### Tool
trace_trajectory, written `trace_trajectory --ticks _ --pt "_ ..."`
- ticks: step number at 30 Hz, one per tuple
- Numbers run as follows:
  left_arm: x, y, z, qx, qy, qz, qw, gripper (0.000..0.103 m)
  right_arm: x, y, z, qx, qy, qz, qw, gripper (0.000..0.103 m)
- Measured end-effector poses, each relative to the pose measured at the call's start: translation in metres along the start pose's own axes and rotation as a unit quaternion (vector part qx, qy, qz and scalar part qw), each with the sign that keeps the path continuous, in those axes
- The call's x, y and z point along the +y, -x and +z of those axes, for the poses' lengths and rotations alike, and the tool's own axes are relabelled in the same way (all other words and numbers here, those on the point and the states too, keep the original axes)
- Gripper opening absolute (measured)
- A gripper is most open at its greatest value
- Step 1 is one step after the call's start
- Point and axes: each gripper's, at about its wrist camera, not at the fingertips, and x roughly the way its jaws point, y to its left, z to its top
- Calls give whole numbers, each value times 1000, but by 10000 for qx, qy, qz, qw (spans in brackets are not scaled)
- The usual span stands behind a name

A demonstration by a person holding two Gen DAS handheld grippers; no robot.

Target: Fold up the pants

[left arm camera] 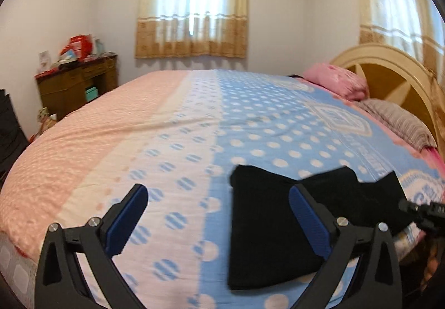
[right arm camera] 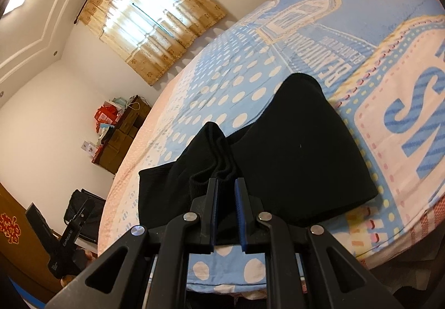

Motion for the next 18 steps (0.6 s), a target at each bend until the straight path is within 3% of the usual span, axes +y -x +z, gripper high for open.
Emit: trace_trajectory --ticks 4,5,6,8,10,16,18 --pt "7 2 1 -73 83 51 9999 103 4 -2 5 -11 10 87 10000 19" --pt "10 0 1 -37 121 43 9999 103 6 -4 7 -5 37 176 9998 37" --pt "12 -2 1 17 157 45 9999 103 8 -6 10 -11 44 304 9995 62" --pt "14 -12 0 147 195 99 9997 103 12 -12 14 -105 35 432 9990 75" --pt "14 -19 -2 241 186 167 9994 103 17 -23 18 -120 251 369 9989 75" --pt "23 -33 -10 493 384 268 9977 103 28 -76 5 370 1052 -258 9934 72" --pt "26 -35 -11 531 416 317 9972 103 29 -85 -5 462 1274 -467 9897 50"
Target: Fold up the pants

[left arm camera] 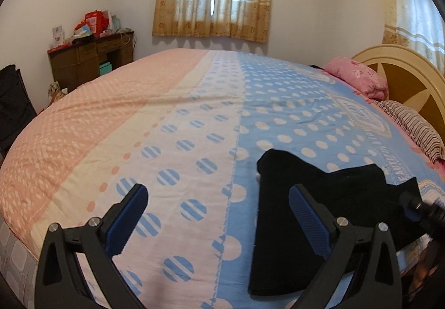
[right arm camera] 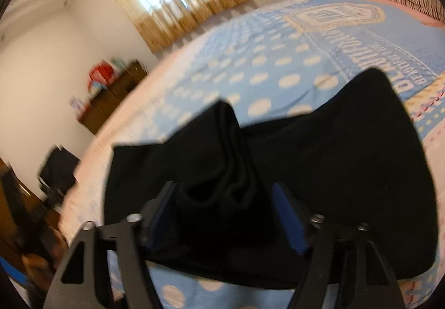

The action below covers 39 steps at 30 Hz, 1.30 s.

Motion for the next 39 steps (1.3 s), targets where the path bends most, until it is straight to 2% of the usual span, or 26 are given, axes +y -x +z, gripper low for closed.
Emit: trace_trajectory --ticks 2,3,4,8,13,18,22,25,28,32,34,39 --pt "2 -3 0 40 12 49 10000 103 5 -2 -5 -21 241 -126 9996 36" --pt "3 -5 -1 56 14 74 10000 103 8 -2 -7 -10 344 -147 9993 26" --pt "4 -7 -1 70 18 102 9999 103 10 -1 -7 -8 432 -100 9990 22" --pt "6 -15 -2 148 140 188 9996 103 28 4 -8 -128 933 -347 9950 17" --pt "4 -15 -1 191 191 194 9994 103 47 39 3 -668 1335 -225 9885 17" --pt "-8 -11 7 47 27 151 9999 103 33 89 13 -1138 1391 -559 9821 17" --pt "-28 -15 10 33 -178 9 9998 103 -1 103 3 -1022 1321 -1137 9794 17" --pt "-44 -20 7 93 -303 -120 9994 103 -30 96 -10 -736 968 -1300 9840 17" --pt "-62 -27 0 205 -469 -175 9985 103 -47 82 -22 -573 807 -1504 9837 17" --pt "-78 -36 -11 400 -634 -167 9970 103 -67 76 -26 -589 367 -1375 9881 17" --pt "-84 -44 -20 557 -752 -131 9955 103 -67 78 -25 -586 345 -1329 9888 17" --pt "-91 -56 -37 830 -999 18 9915 103 -67 94 -18 -438 139 -1131 9925 26"
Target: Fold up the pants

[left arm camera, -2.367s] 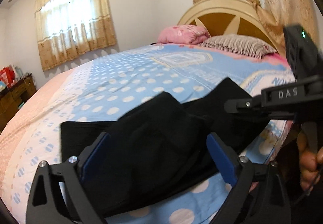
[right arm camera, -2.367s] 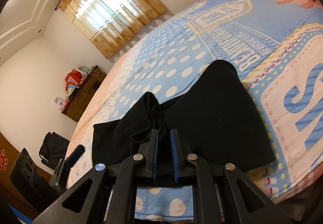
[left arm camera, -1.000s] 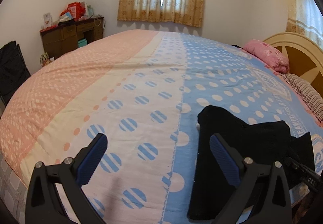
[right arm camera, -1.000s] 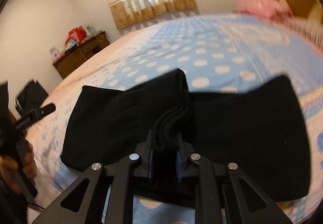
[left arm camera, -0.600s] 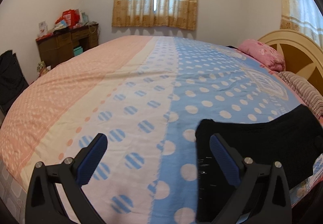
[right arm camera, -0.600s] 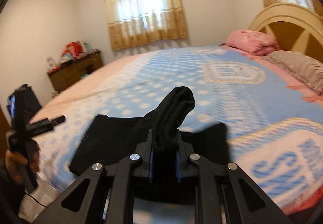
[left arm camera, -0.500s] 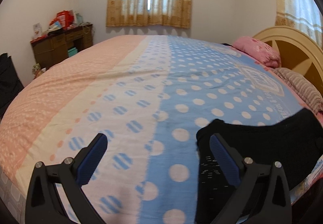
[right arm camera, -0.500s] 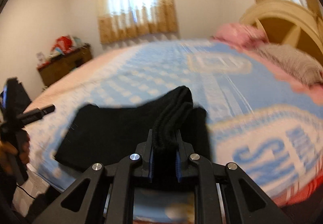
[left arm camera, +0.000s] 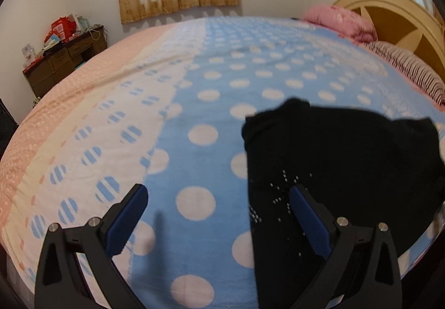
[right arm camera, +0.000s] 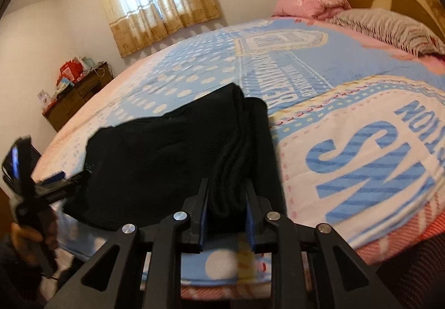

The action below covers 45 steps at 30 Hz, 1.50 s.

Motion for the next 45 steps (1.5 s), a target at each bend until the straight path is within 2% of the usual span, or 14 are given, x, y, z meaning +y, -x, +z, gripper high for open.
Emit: trace_trajectory --ticks 3,6,9,12,15,17,20,25,28,31,34,37,41,45 --pt "0 3 -1 -30 -74 -31 10000 103 5 24 10 -515 -31 -366 9980 27" --pt "5 7 1 -46 -27 -49 10000 103 35 33 27 -995 430 -52 9941 27" --pt "13 13 2 -63 243 -218 9994 103 84 6 42 -606 964 906 9894 27" --pt "11 15 -2 -115 274 -288 9991 103 143 -43 47 -37 1678 1638 9721 27" --pt "6 9 -11 67 138 -72 9999 103 191 -102 51 682 1945 2260 9521 27" --pt "11 10 -17 135 384 -201 9990 103 211 -131 51 945 2153 2280 9448 27" --pt "11 8 -24 186 566 -396 9974 103 242 -167 35 1156 2933 1880 9302 26" --pt "3 6 -29 102 421 -313 9986 103 258 -190 48 1404 2866 1416 9371 26" --pt "1 4 -28 120 510 -311 9981 103 259 -202 53 1334 2788 1338 9416 31" --pt "-10 5 -30 153 314 -333 9988 103 247 -206 64 1314 2223 1622 9524 31" --pt "-6 8 -29 189 283 -413 9986 103 215 -178 81 847 1474 2111 9626 32" --pt "5 12 -24 265 375 -538 9975 103 171 -132 96 332 908 2227 9701 33" --pt "9 20 -4 28 214 -250 9995 103 113 -81 96 -76 629 1711 9832 43" --pt "0 15 20 -114 14 -162 9998 103 56 -44 81 -280 316 763 9962 46"
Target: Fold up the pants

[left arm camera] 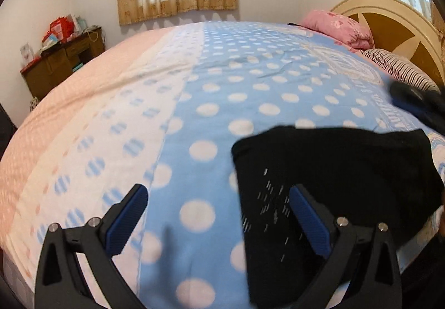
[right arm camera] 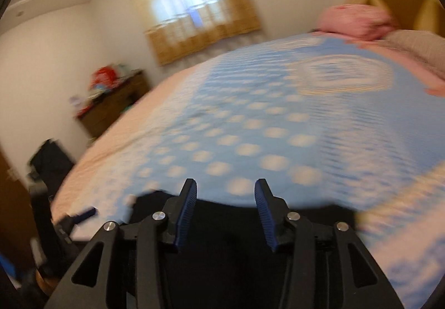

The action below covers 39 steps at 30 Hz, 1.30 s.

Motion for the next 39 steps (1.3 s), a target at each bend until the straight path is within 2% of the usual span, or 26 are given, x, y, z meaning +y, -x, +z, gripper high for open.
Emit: trace_trajectory --ticks 4,8,12,19,23,27,30,33,39 --pt "-17 -17 11 107 -110 -197 9997 103 -35 31 -19 -23 -202 -651 9977 47" --pt "-33 -30 10 347 -120 -423 9984 103 -60 44 -34 12 -506 -916 9945 53" --pt "-45 -35 0 512 -283 -410 9974 103 -76 43 -47 183 -793 -900 9926 53" --pt "-32 -34 -8 686 141 -667 9953 103 -83 51 -52 31 -1078 -770 9912 53" --pt "-32 -32 -12 668 96 -644 9956 103 -85 47 -54 5 -1144 -748 9906 53" --pt "-32 -30 -13 677 113 -643 9956 103 -87 34 -71 224 -1458 -408 9882 56" --pt "-31 -30 -15 677 117 -645 9956 103 -74 35 -77 166 -1073 -498 9928 62" --pt "-32 -29 -18 659 198 -562 9961 103 -69 34 -81 167 -1035 -412 9936 68" --pt "-33 -29 -19 817 261 -531 9949 103 -56 27 -86 69 -799 -717 9942 72"
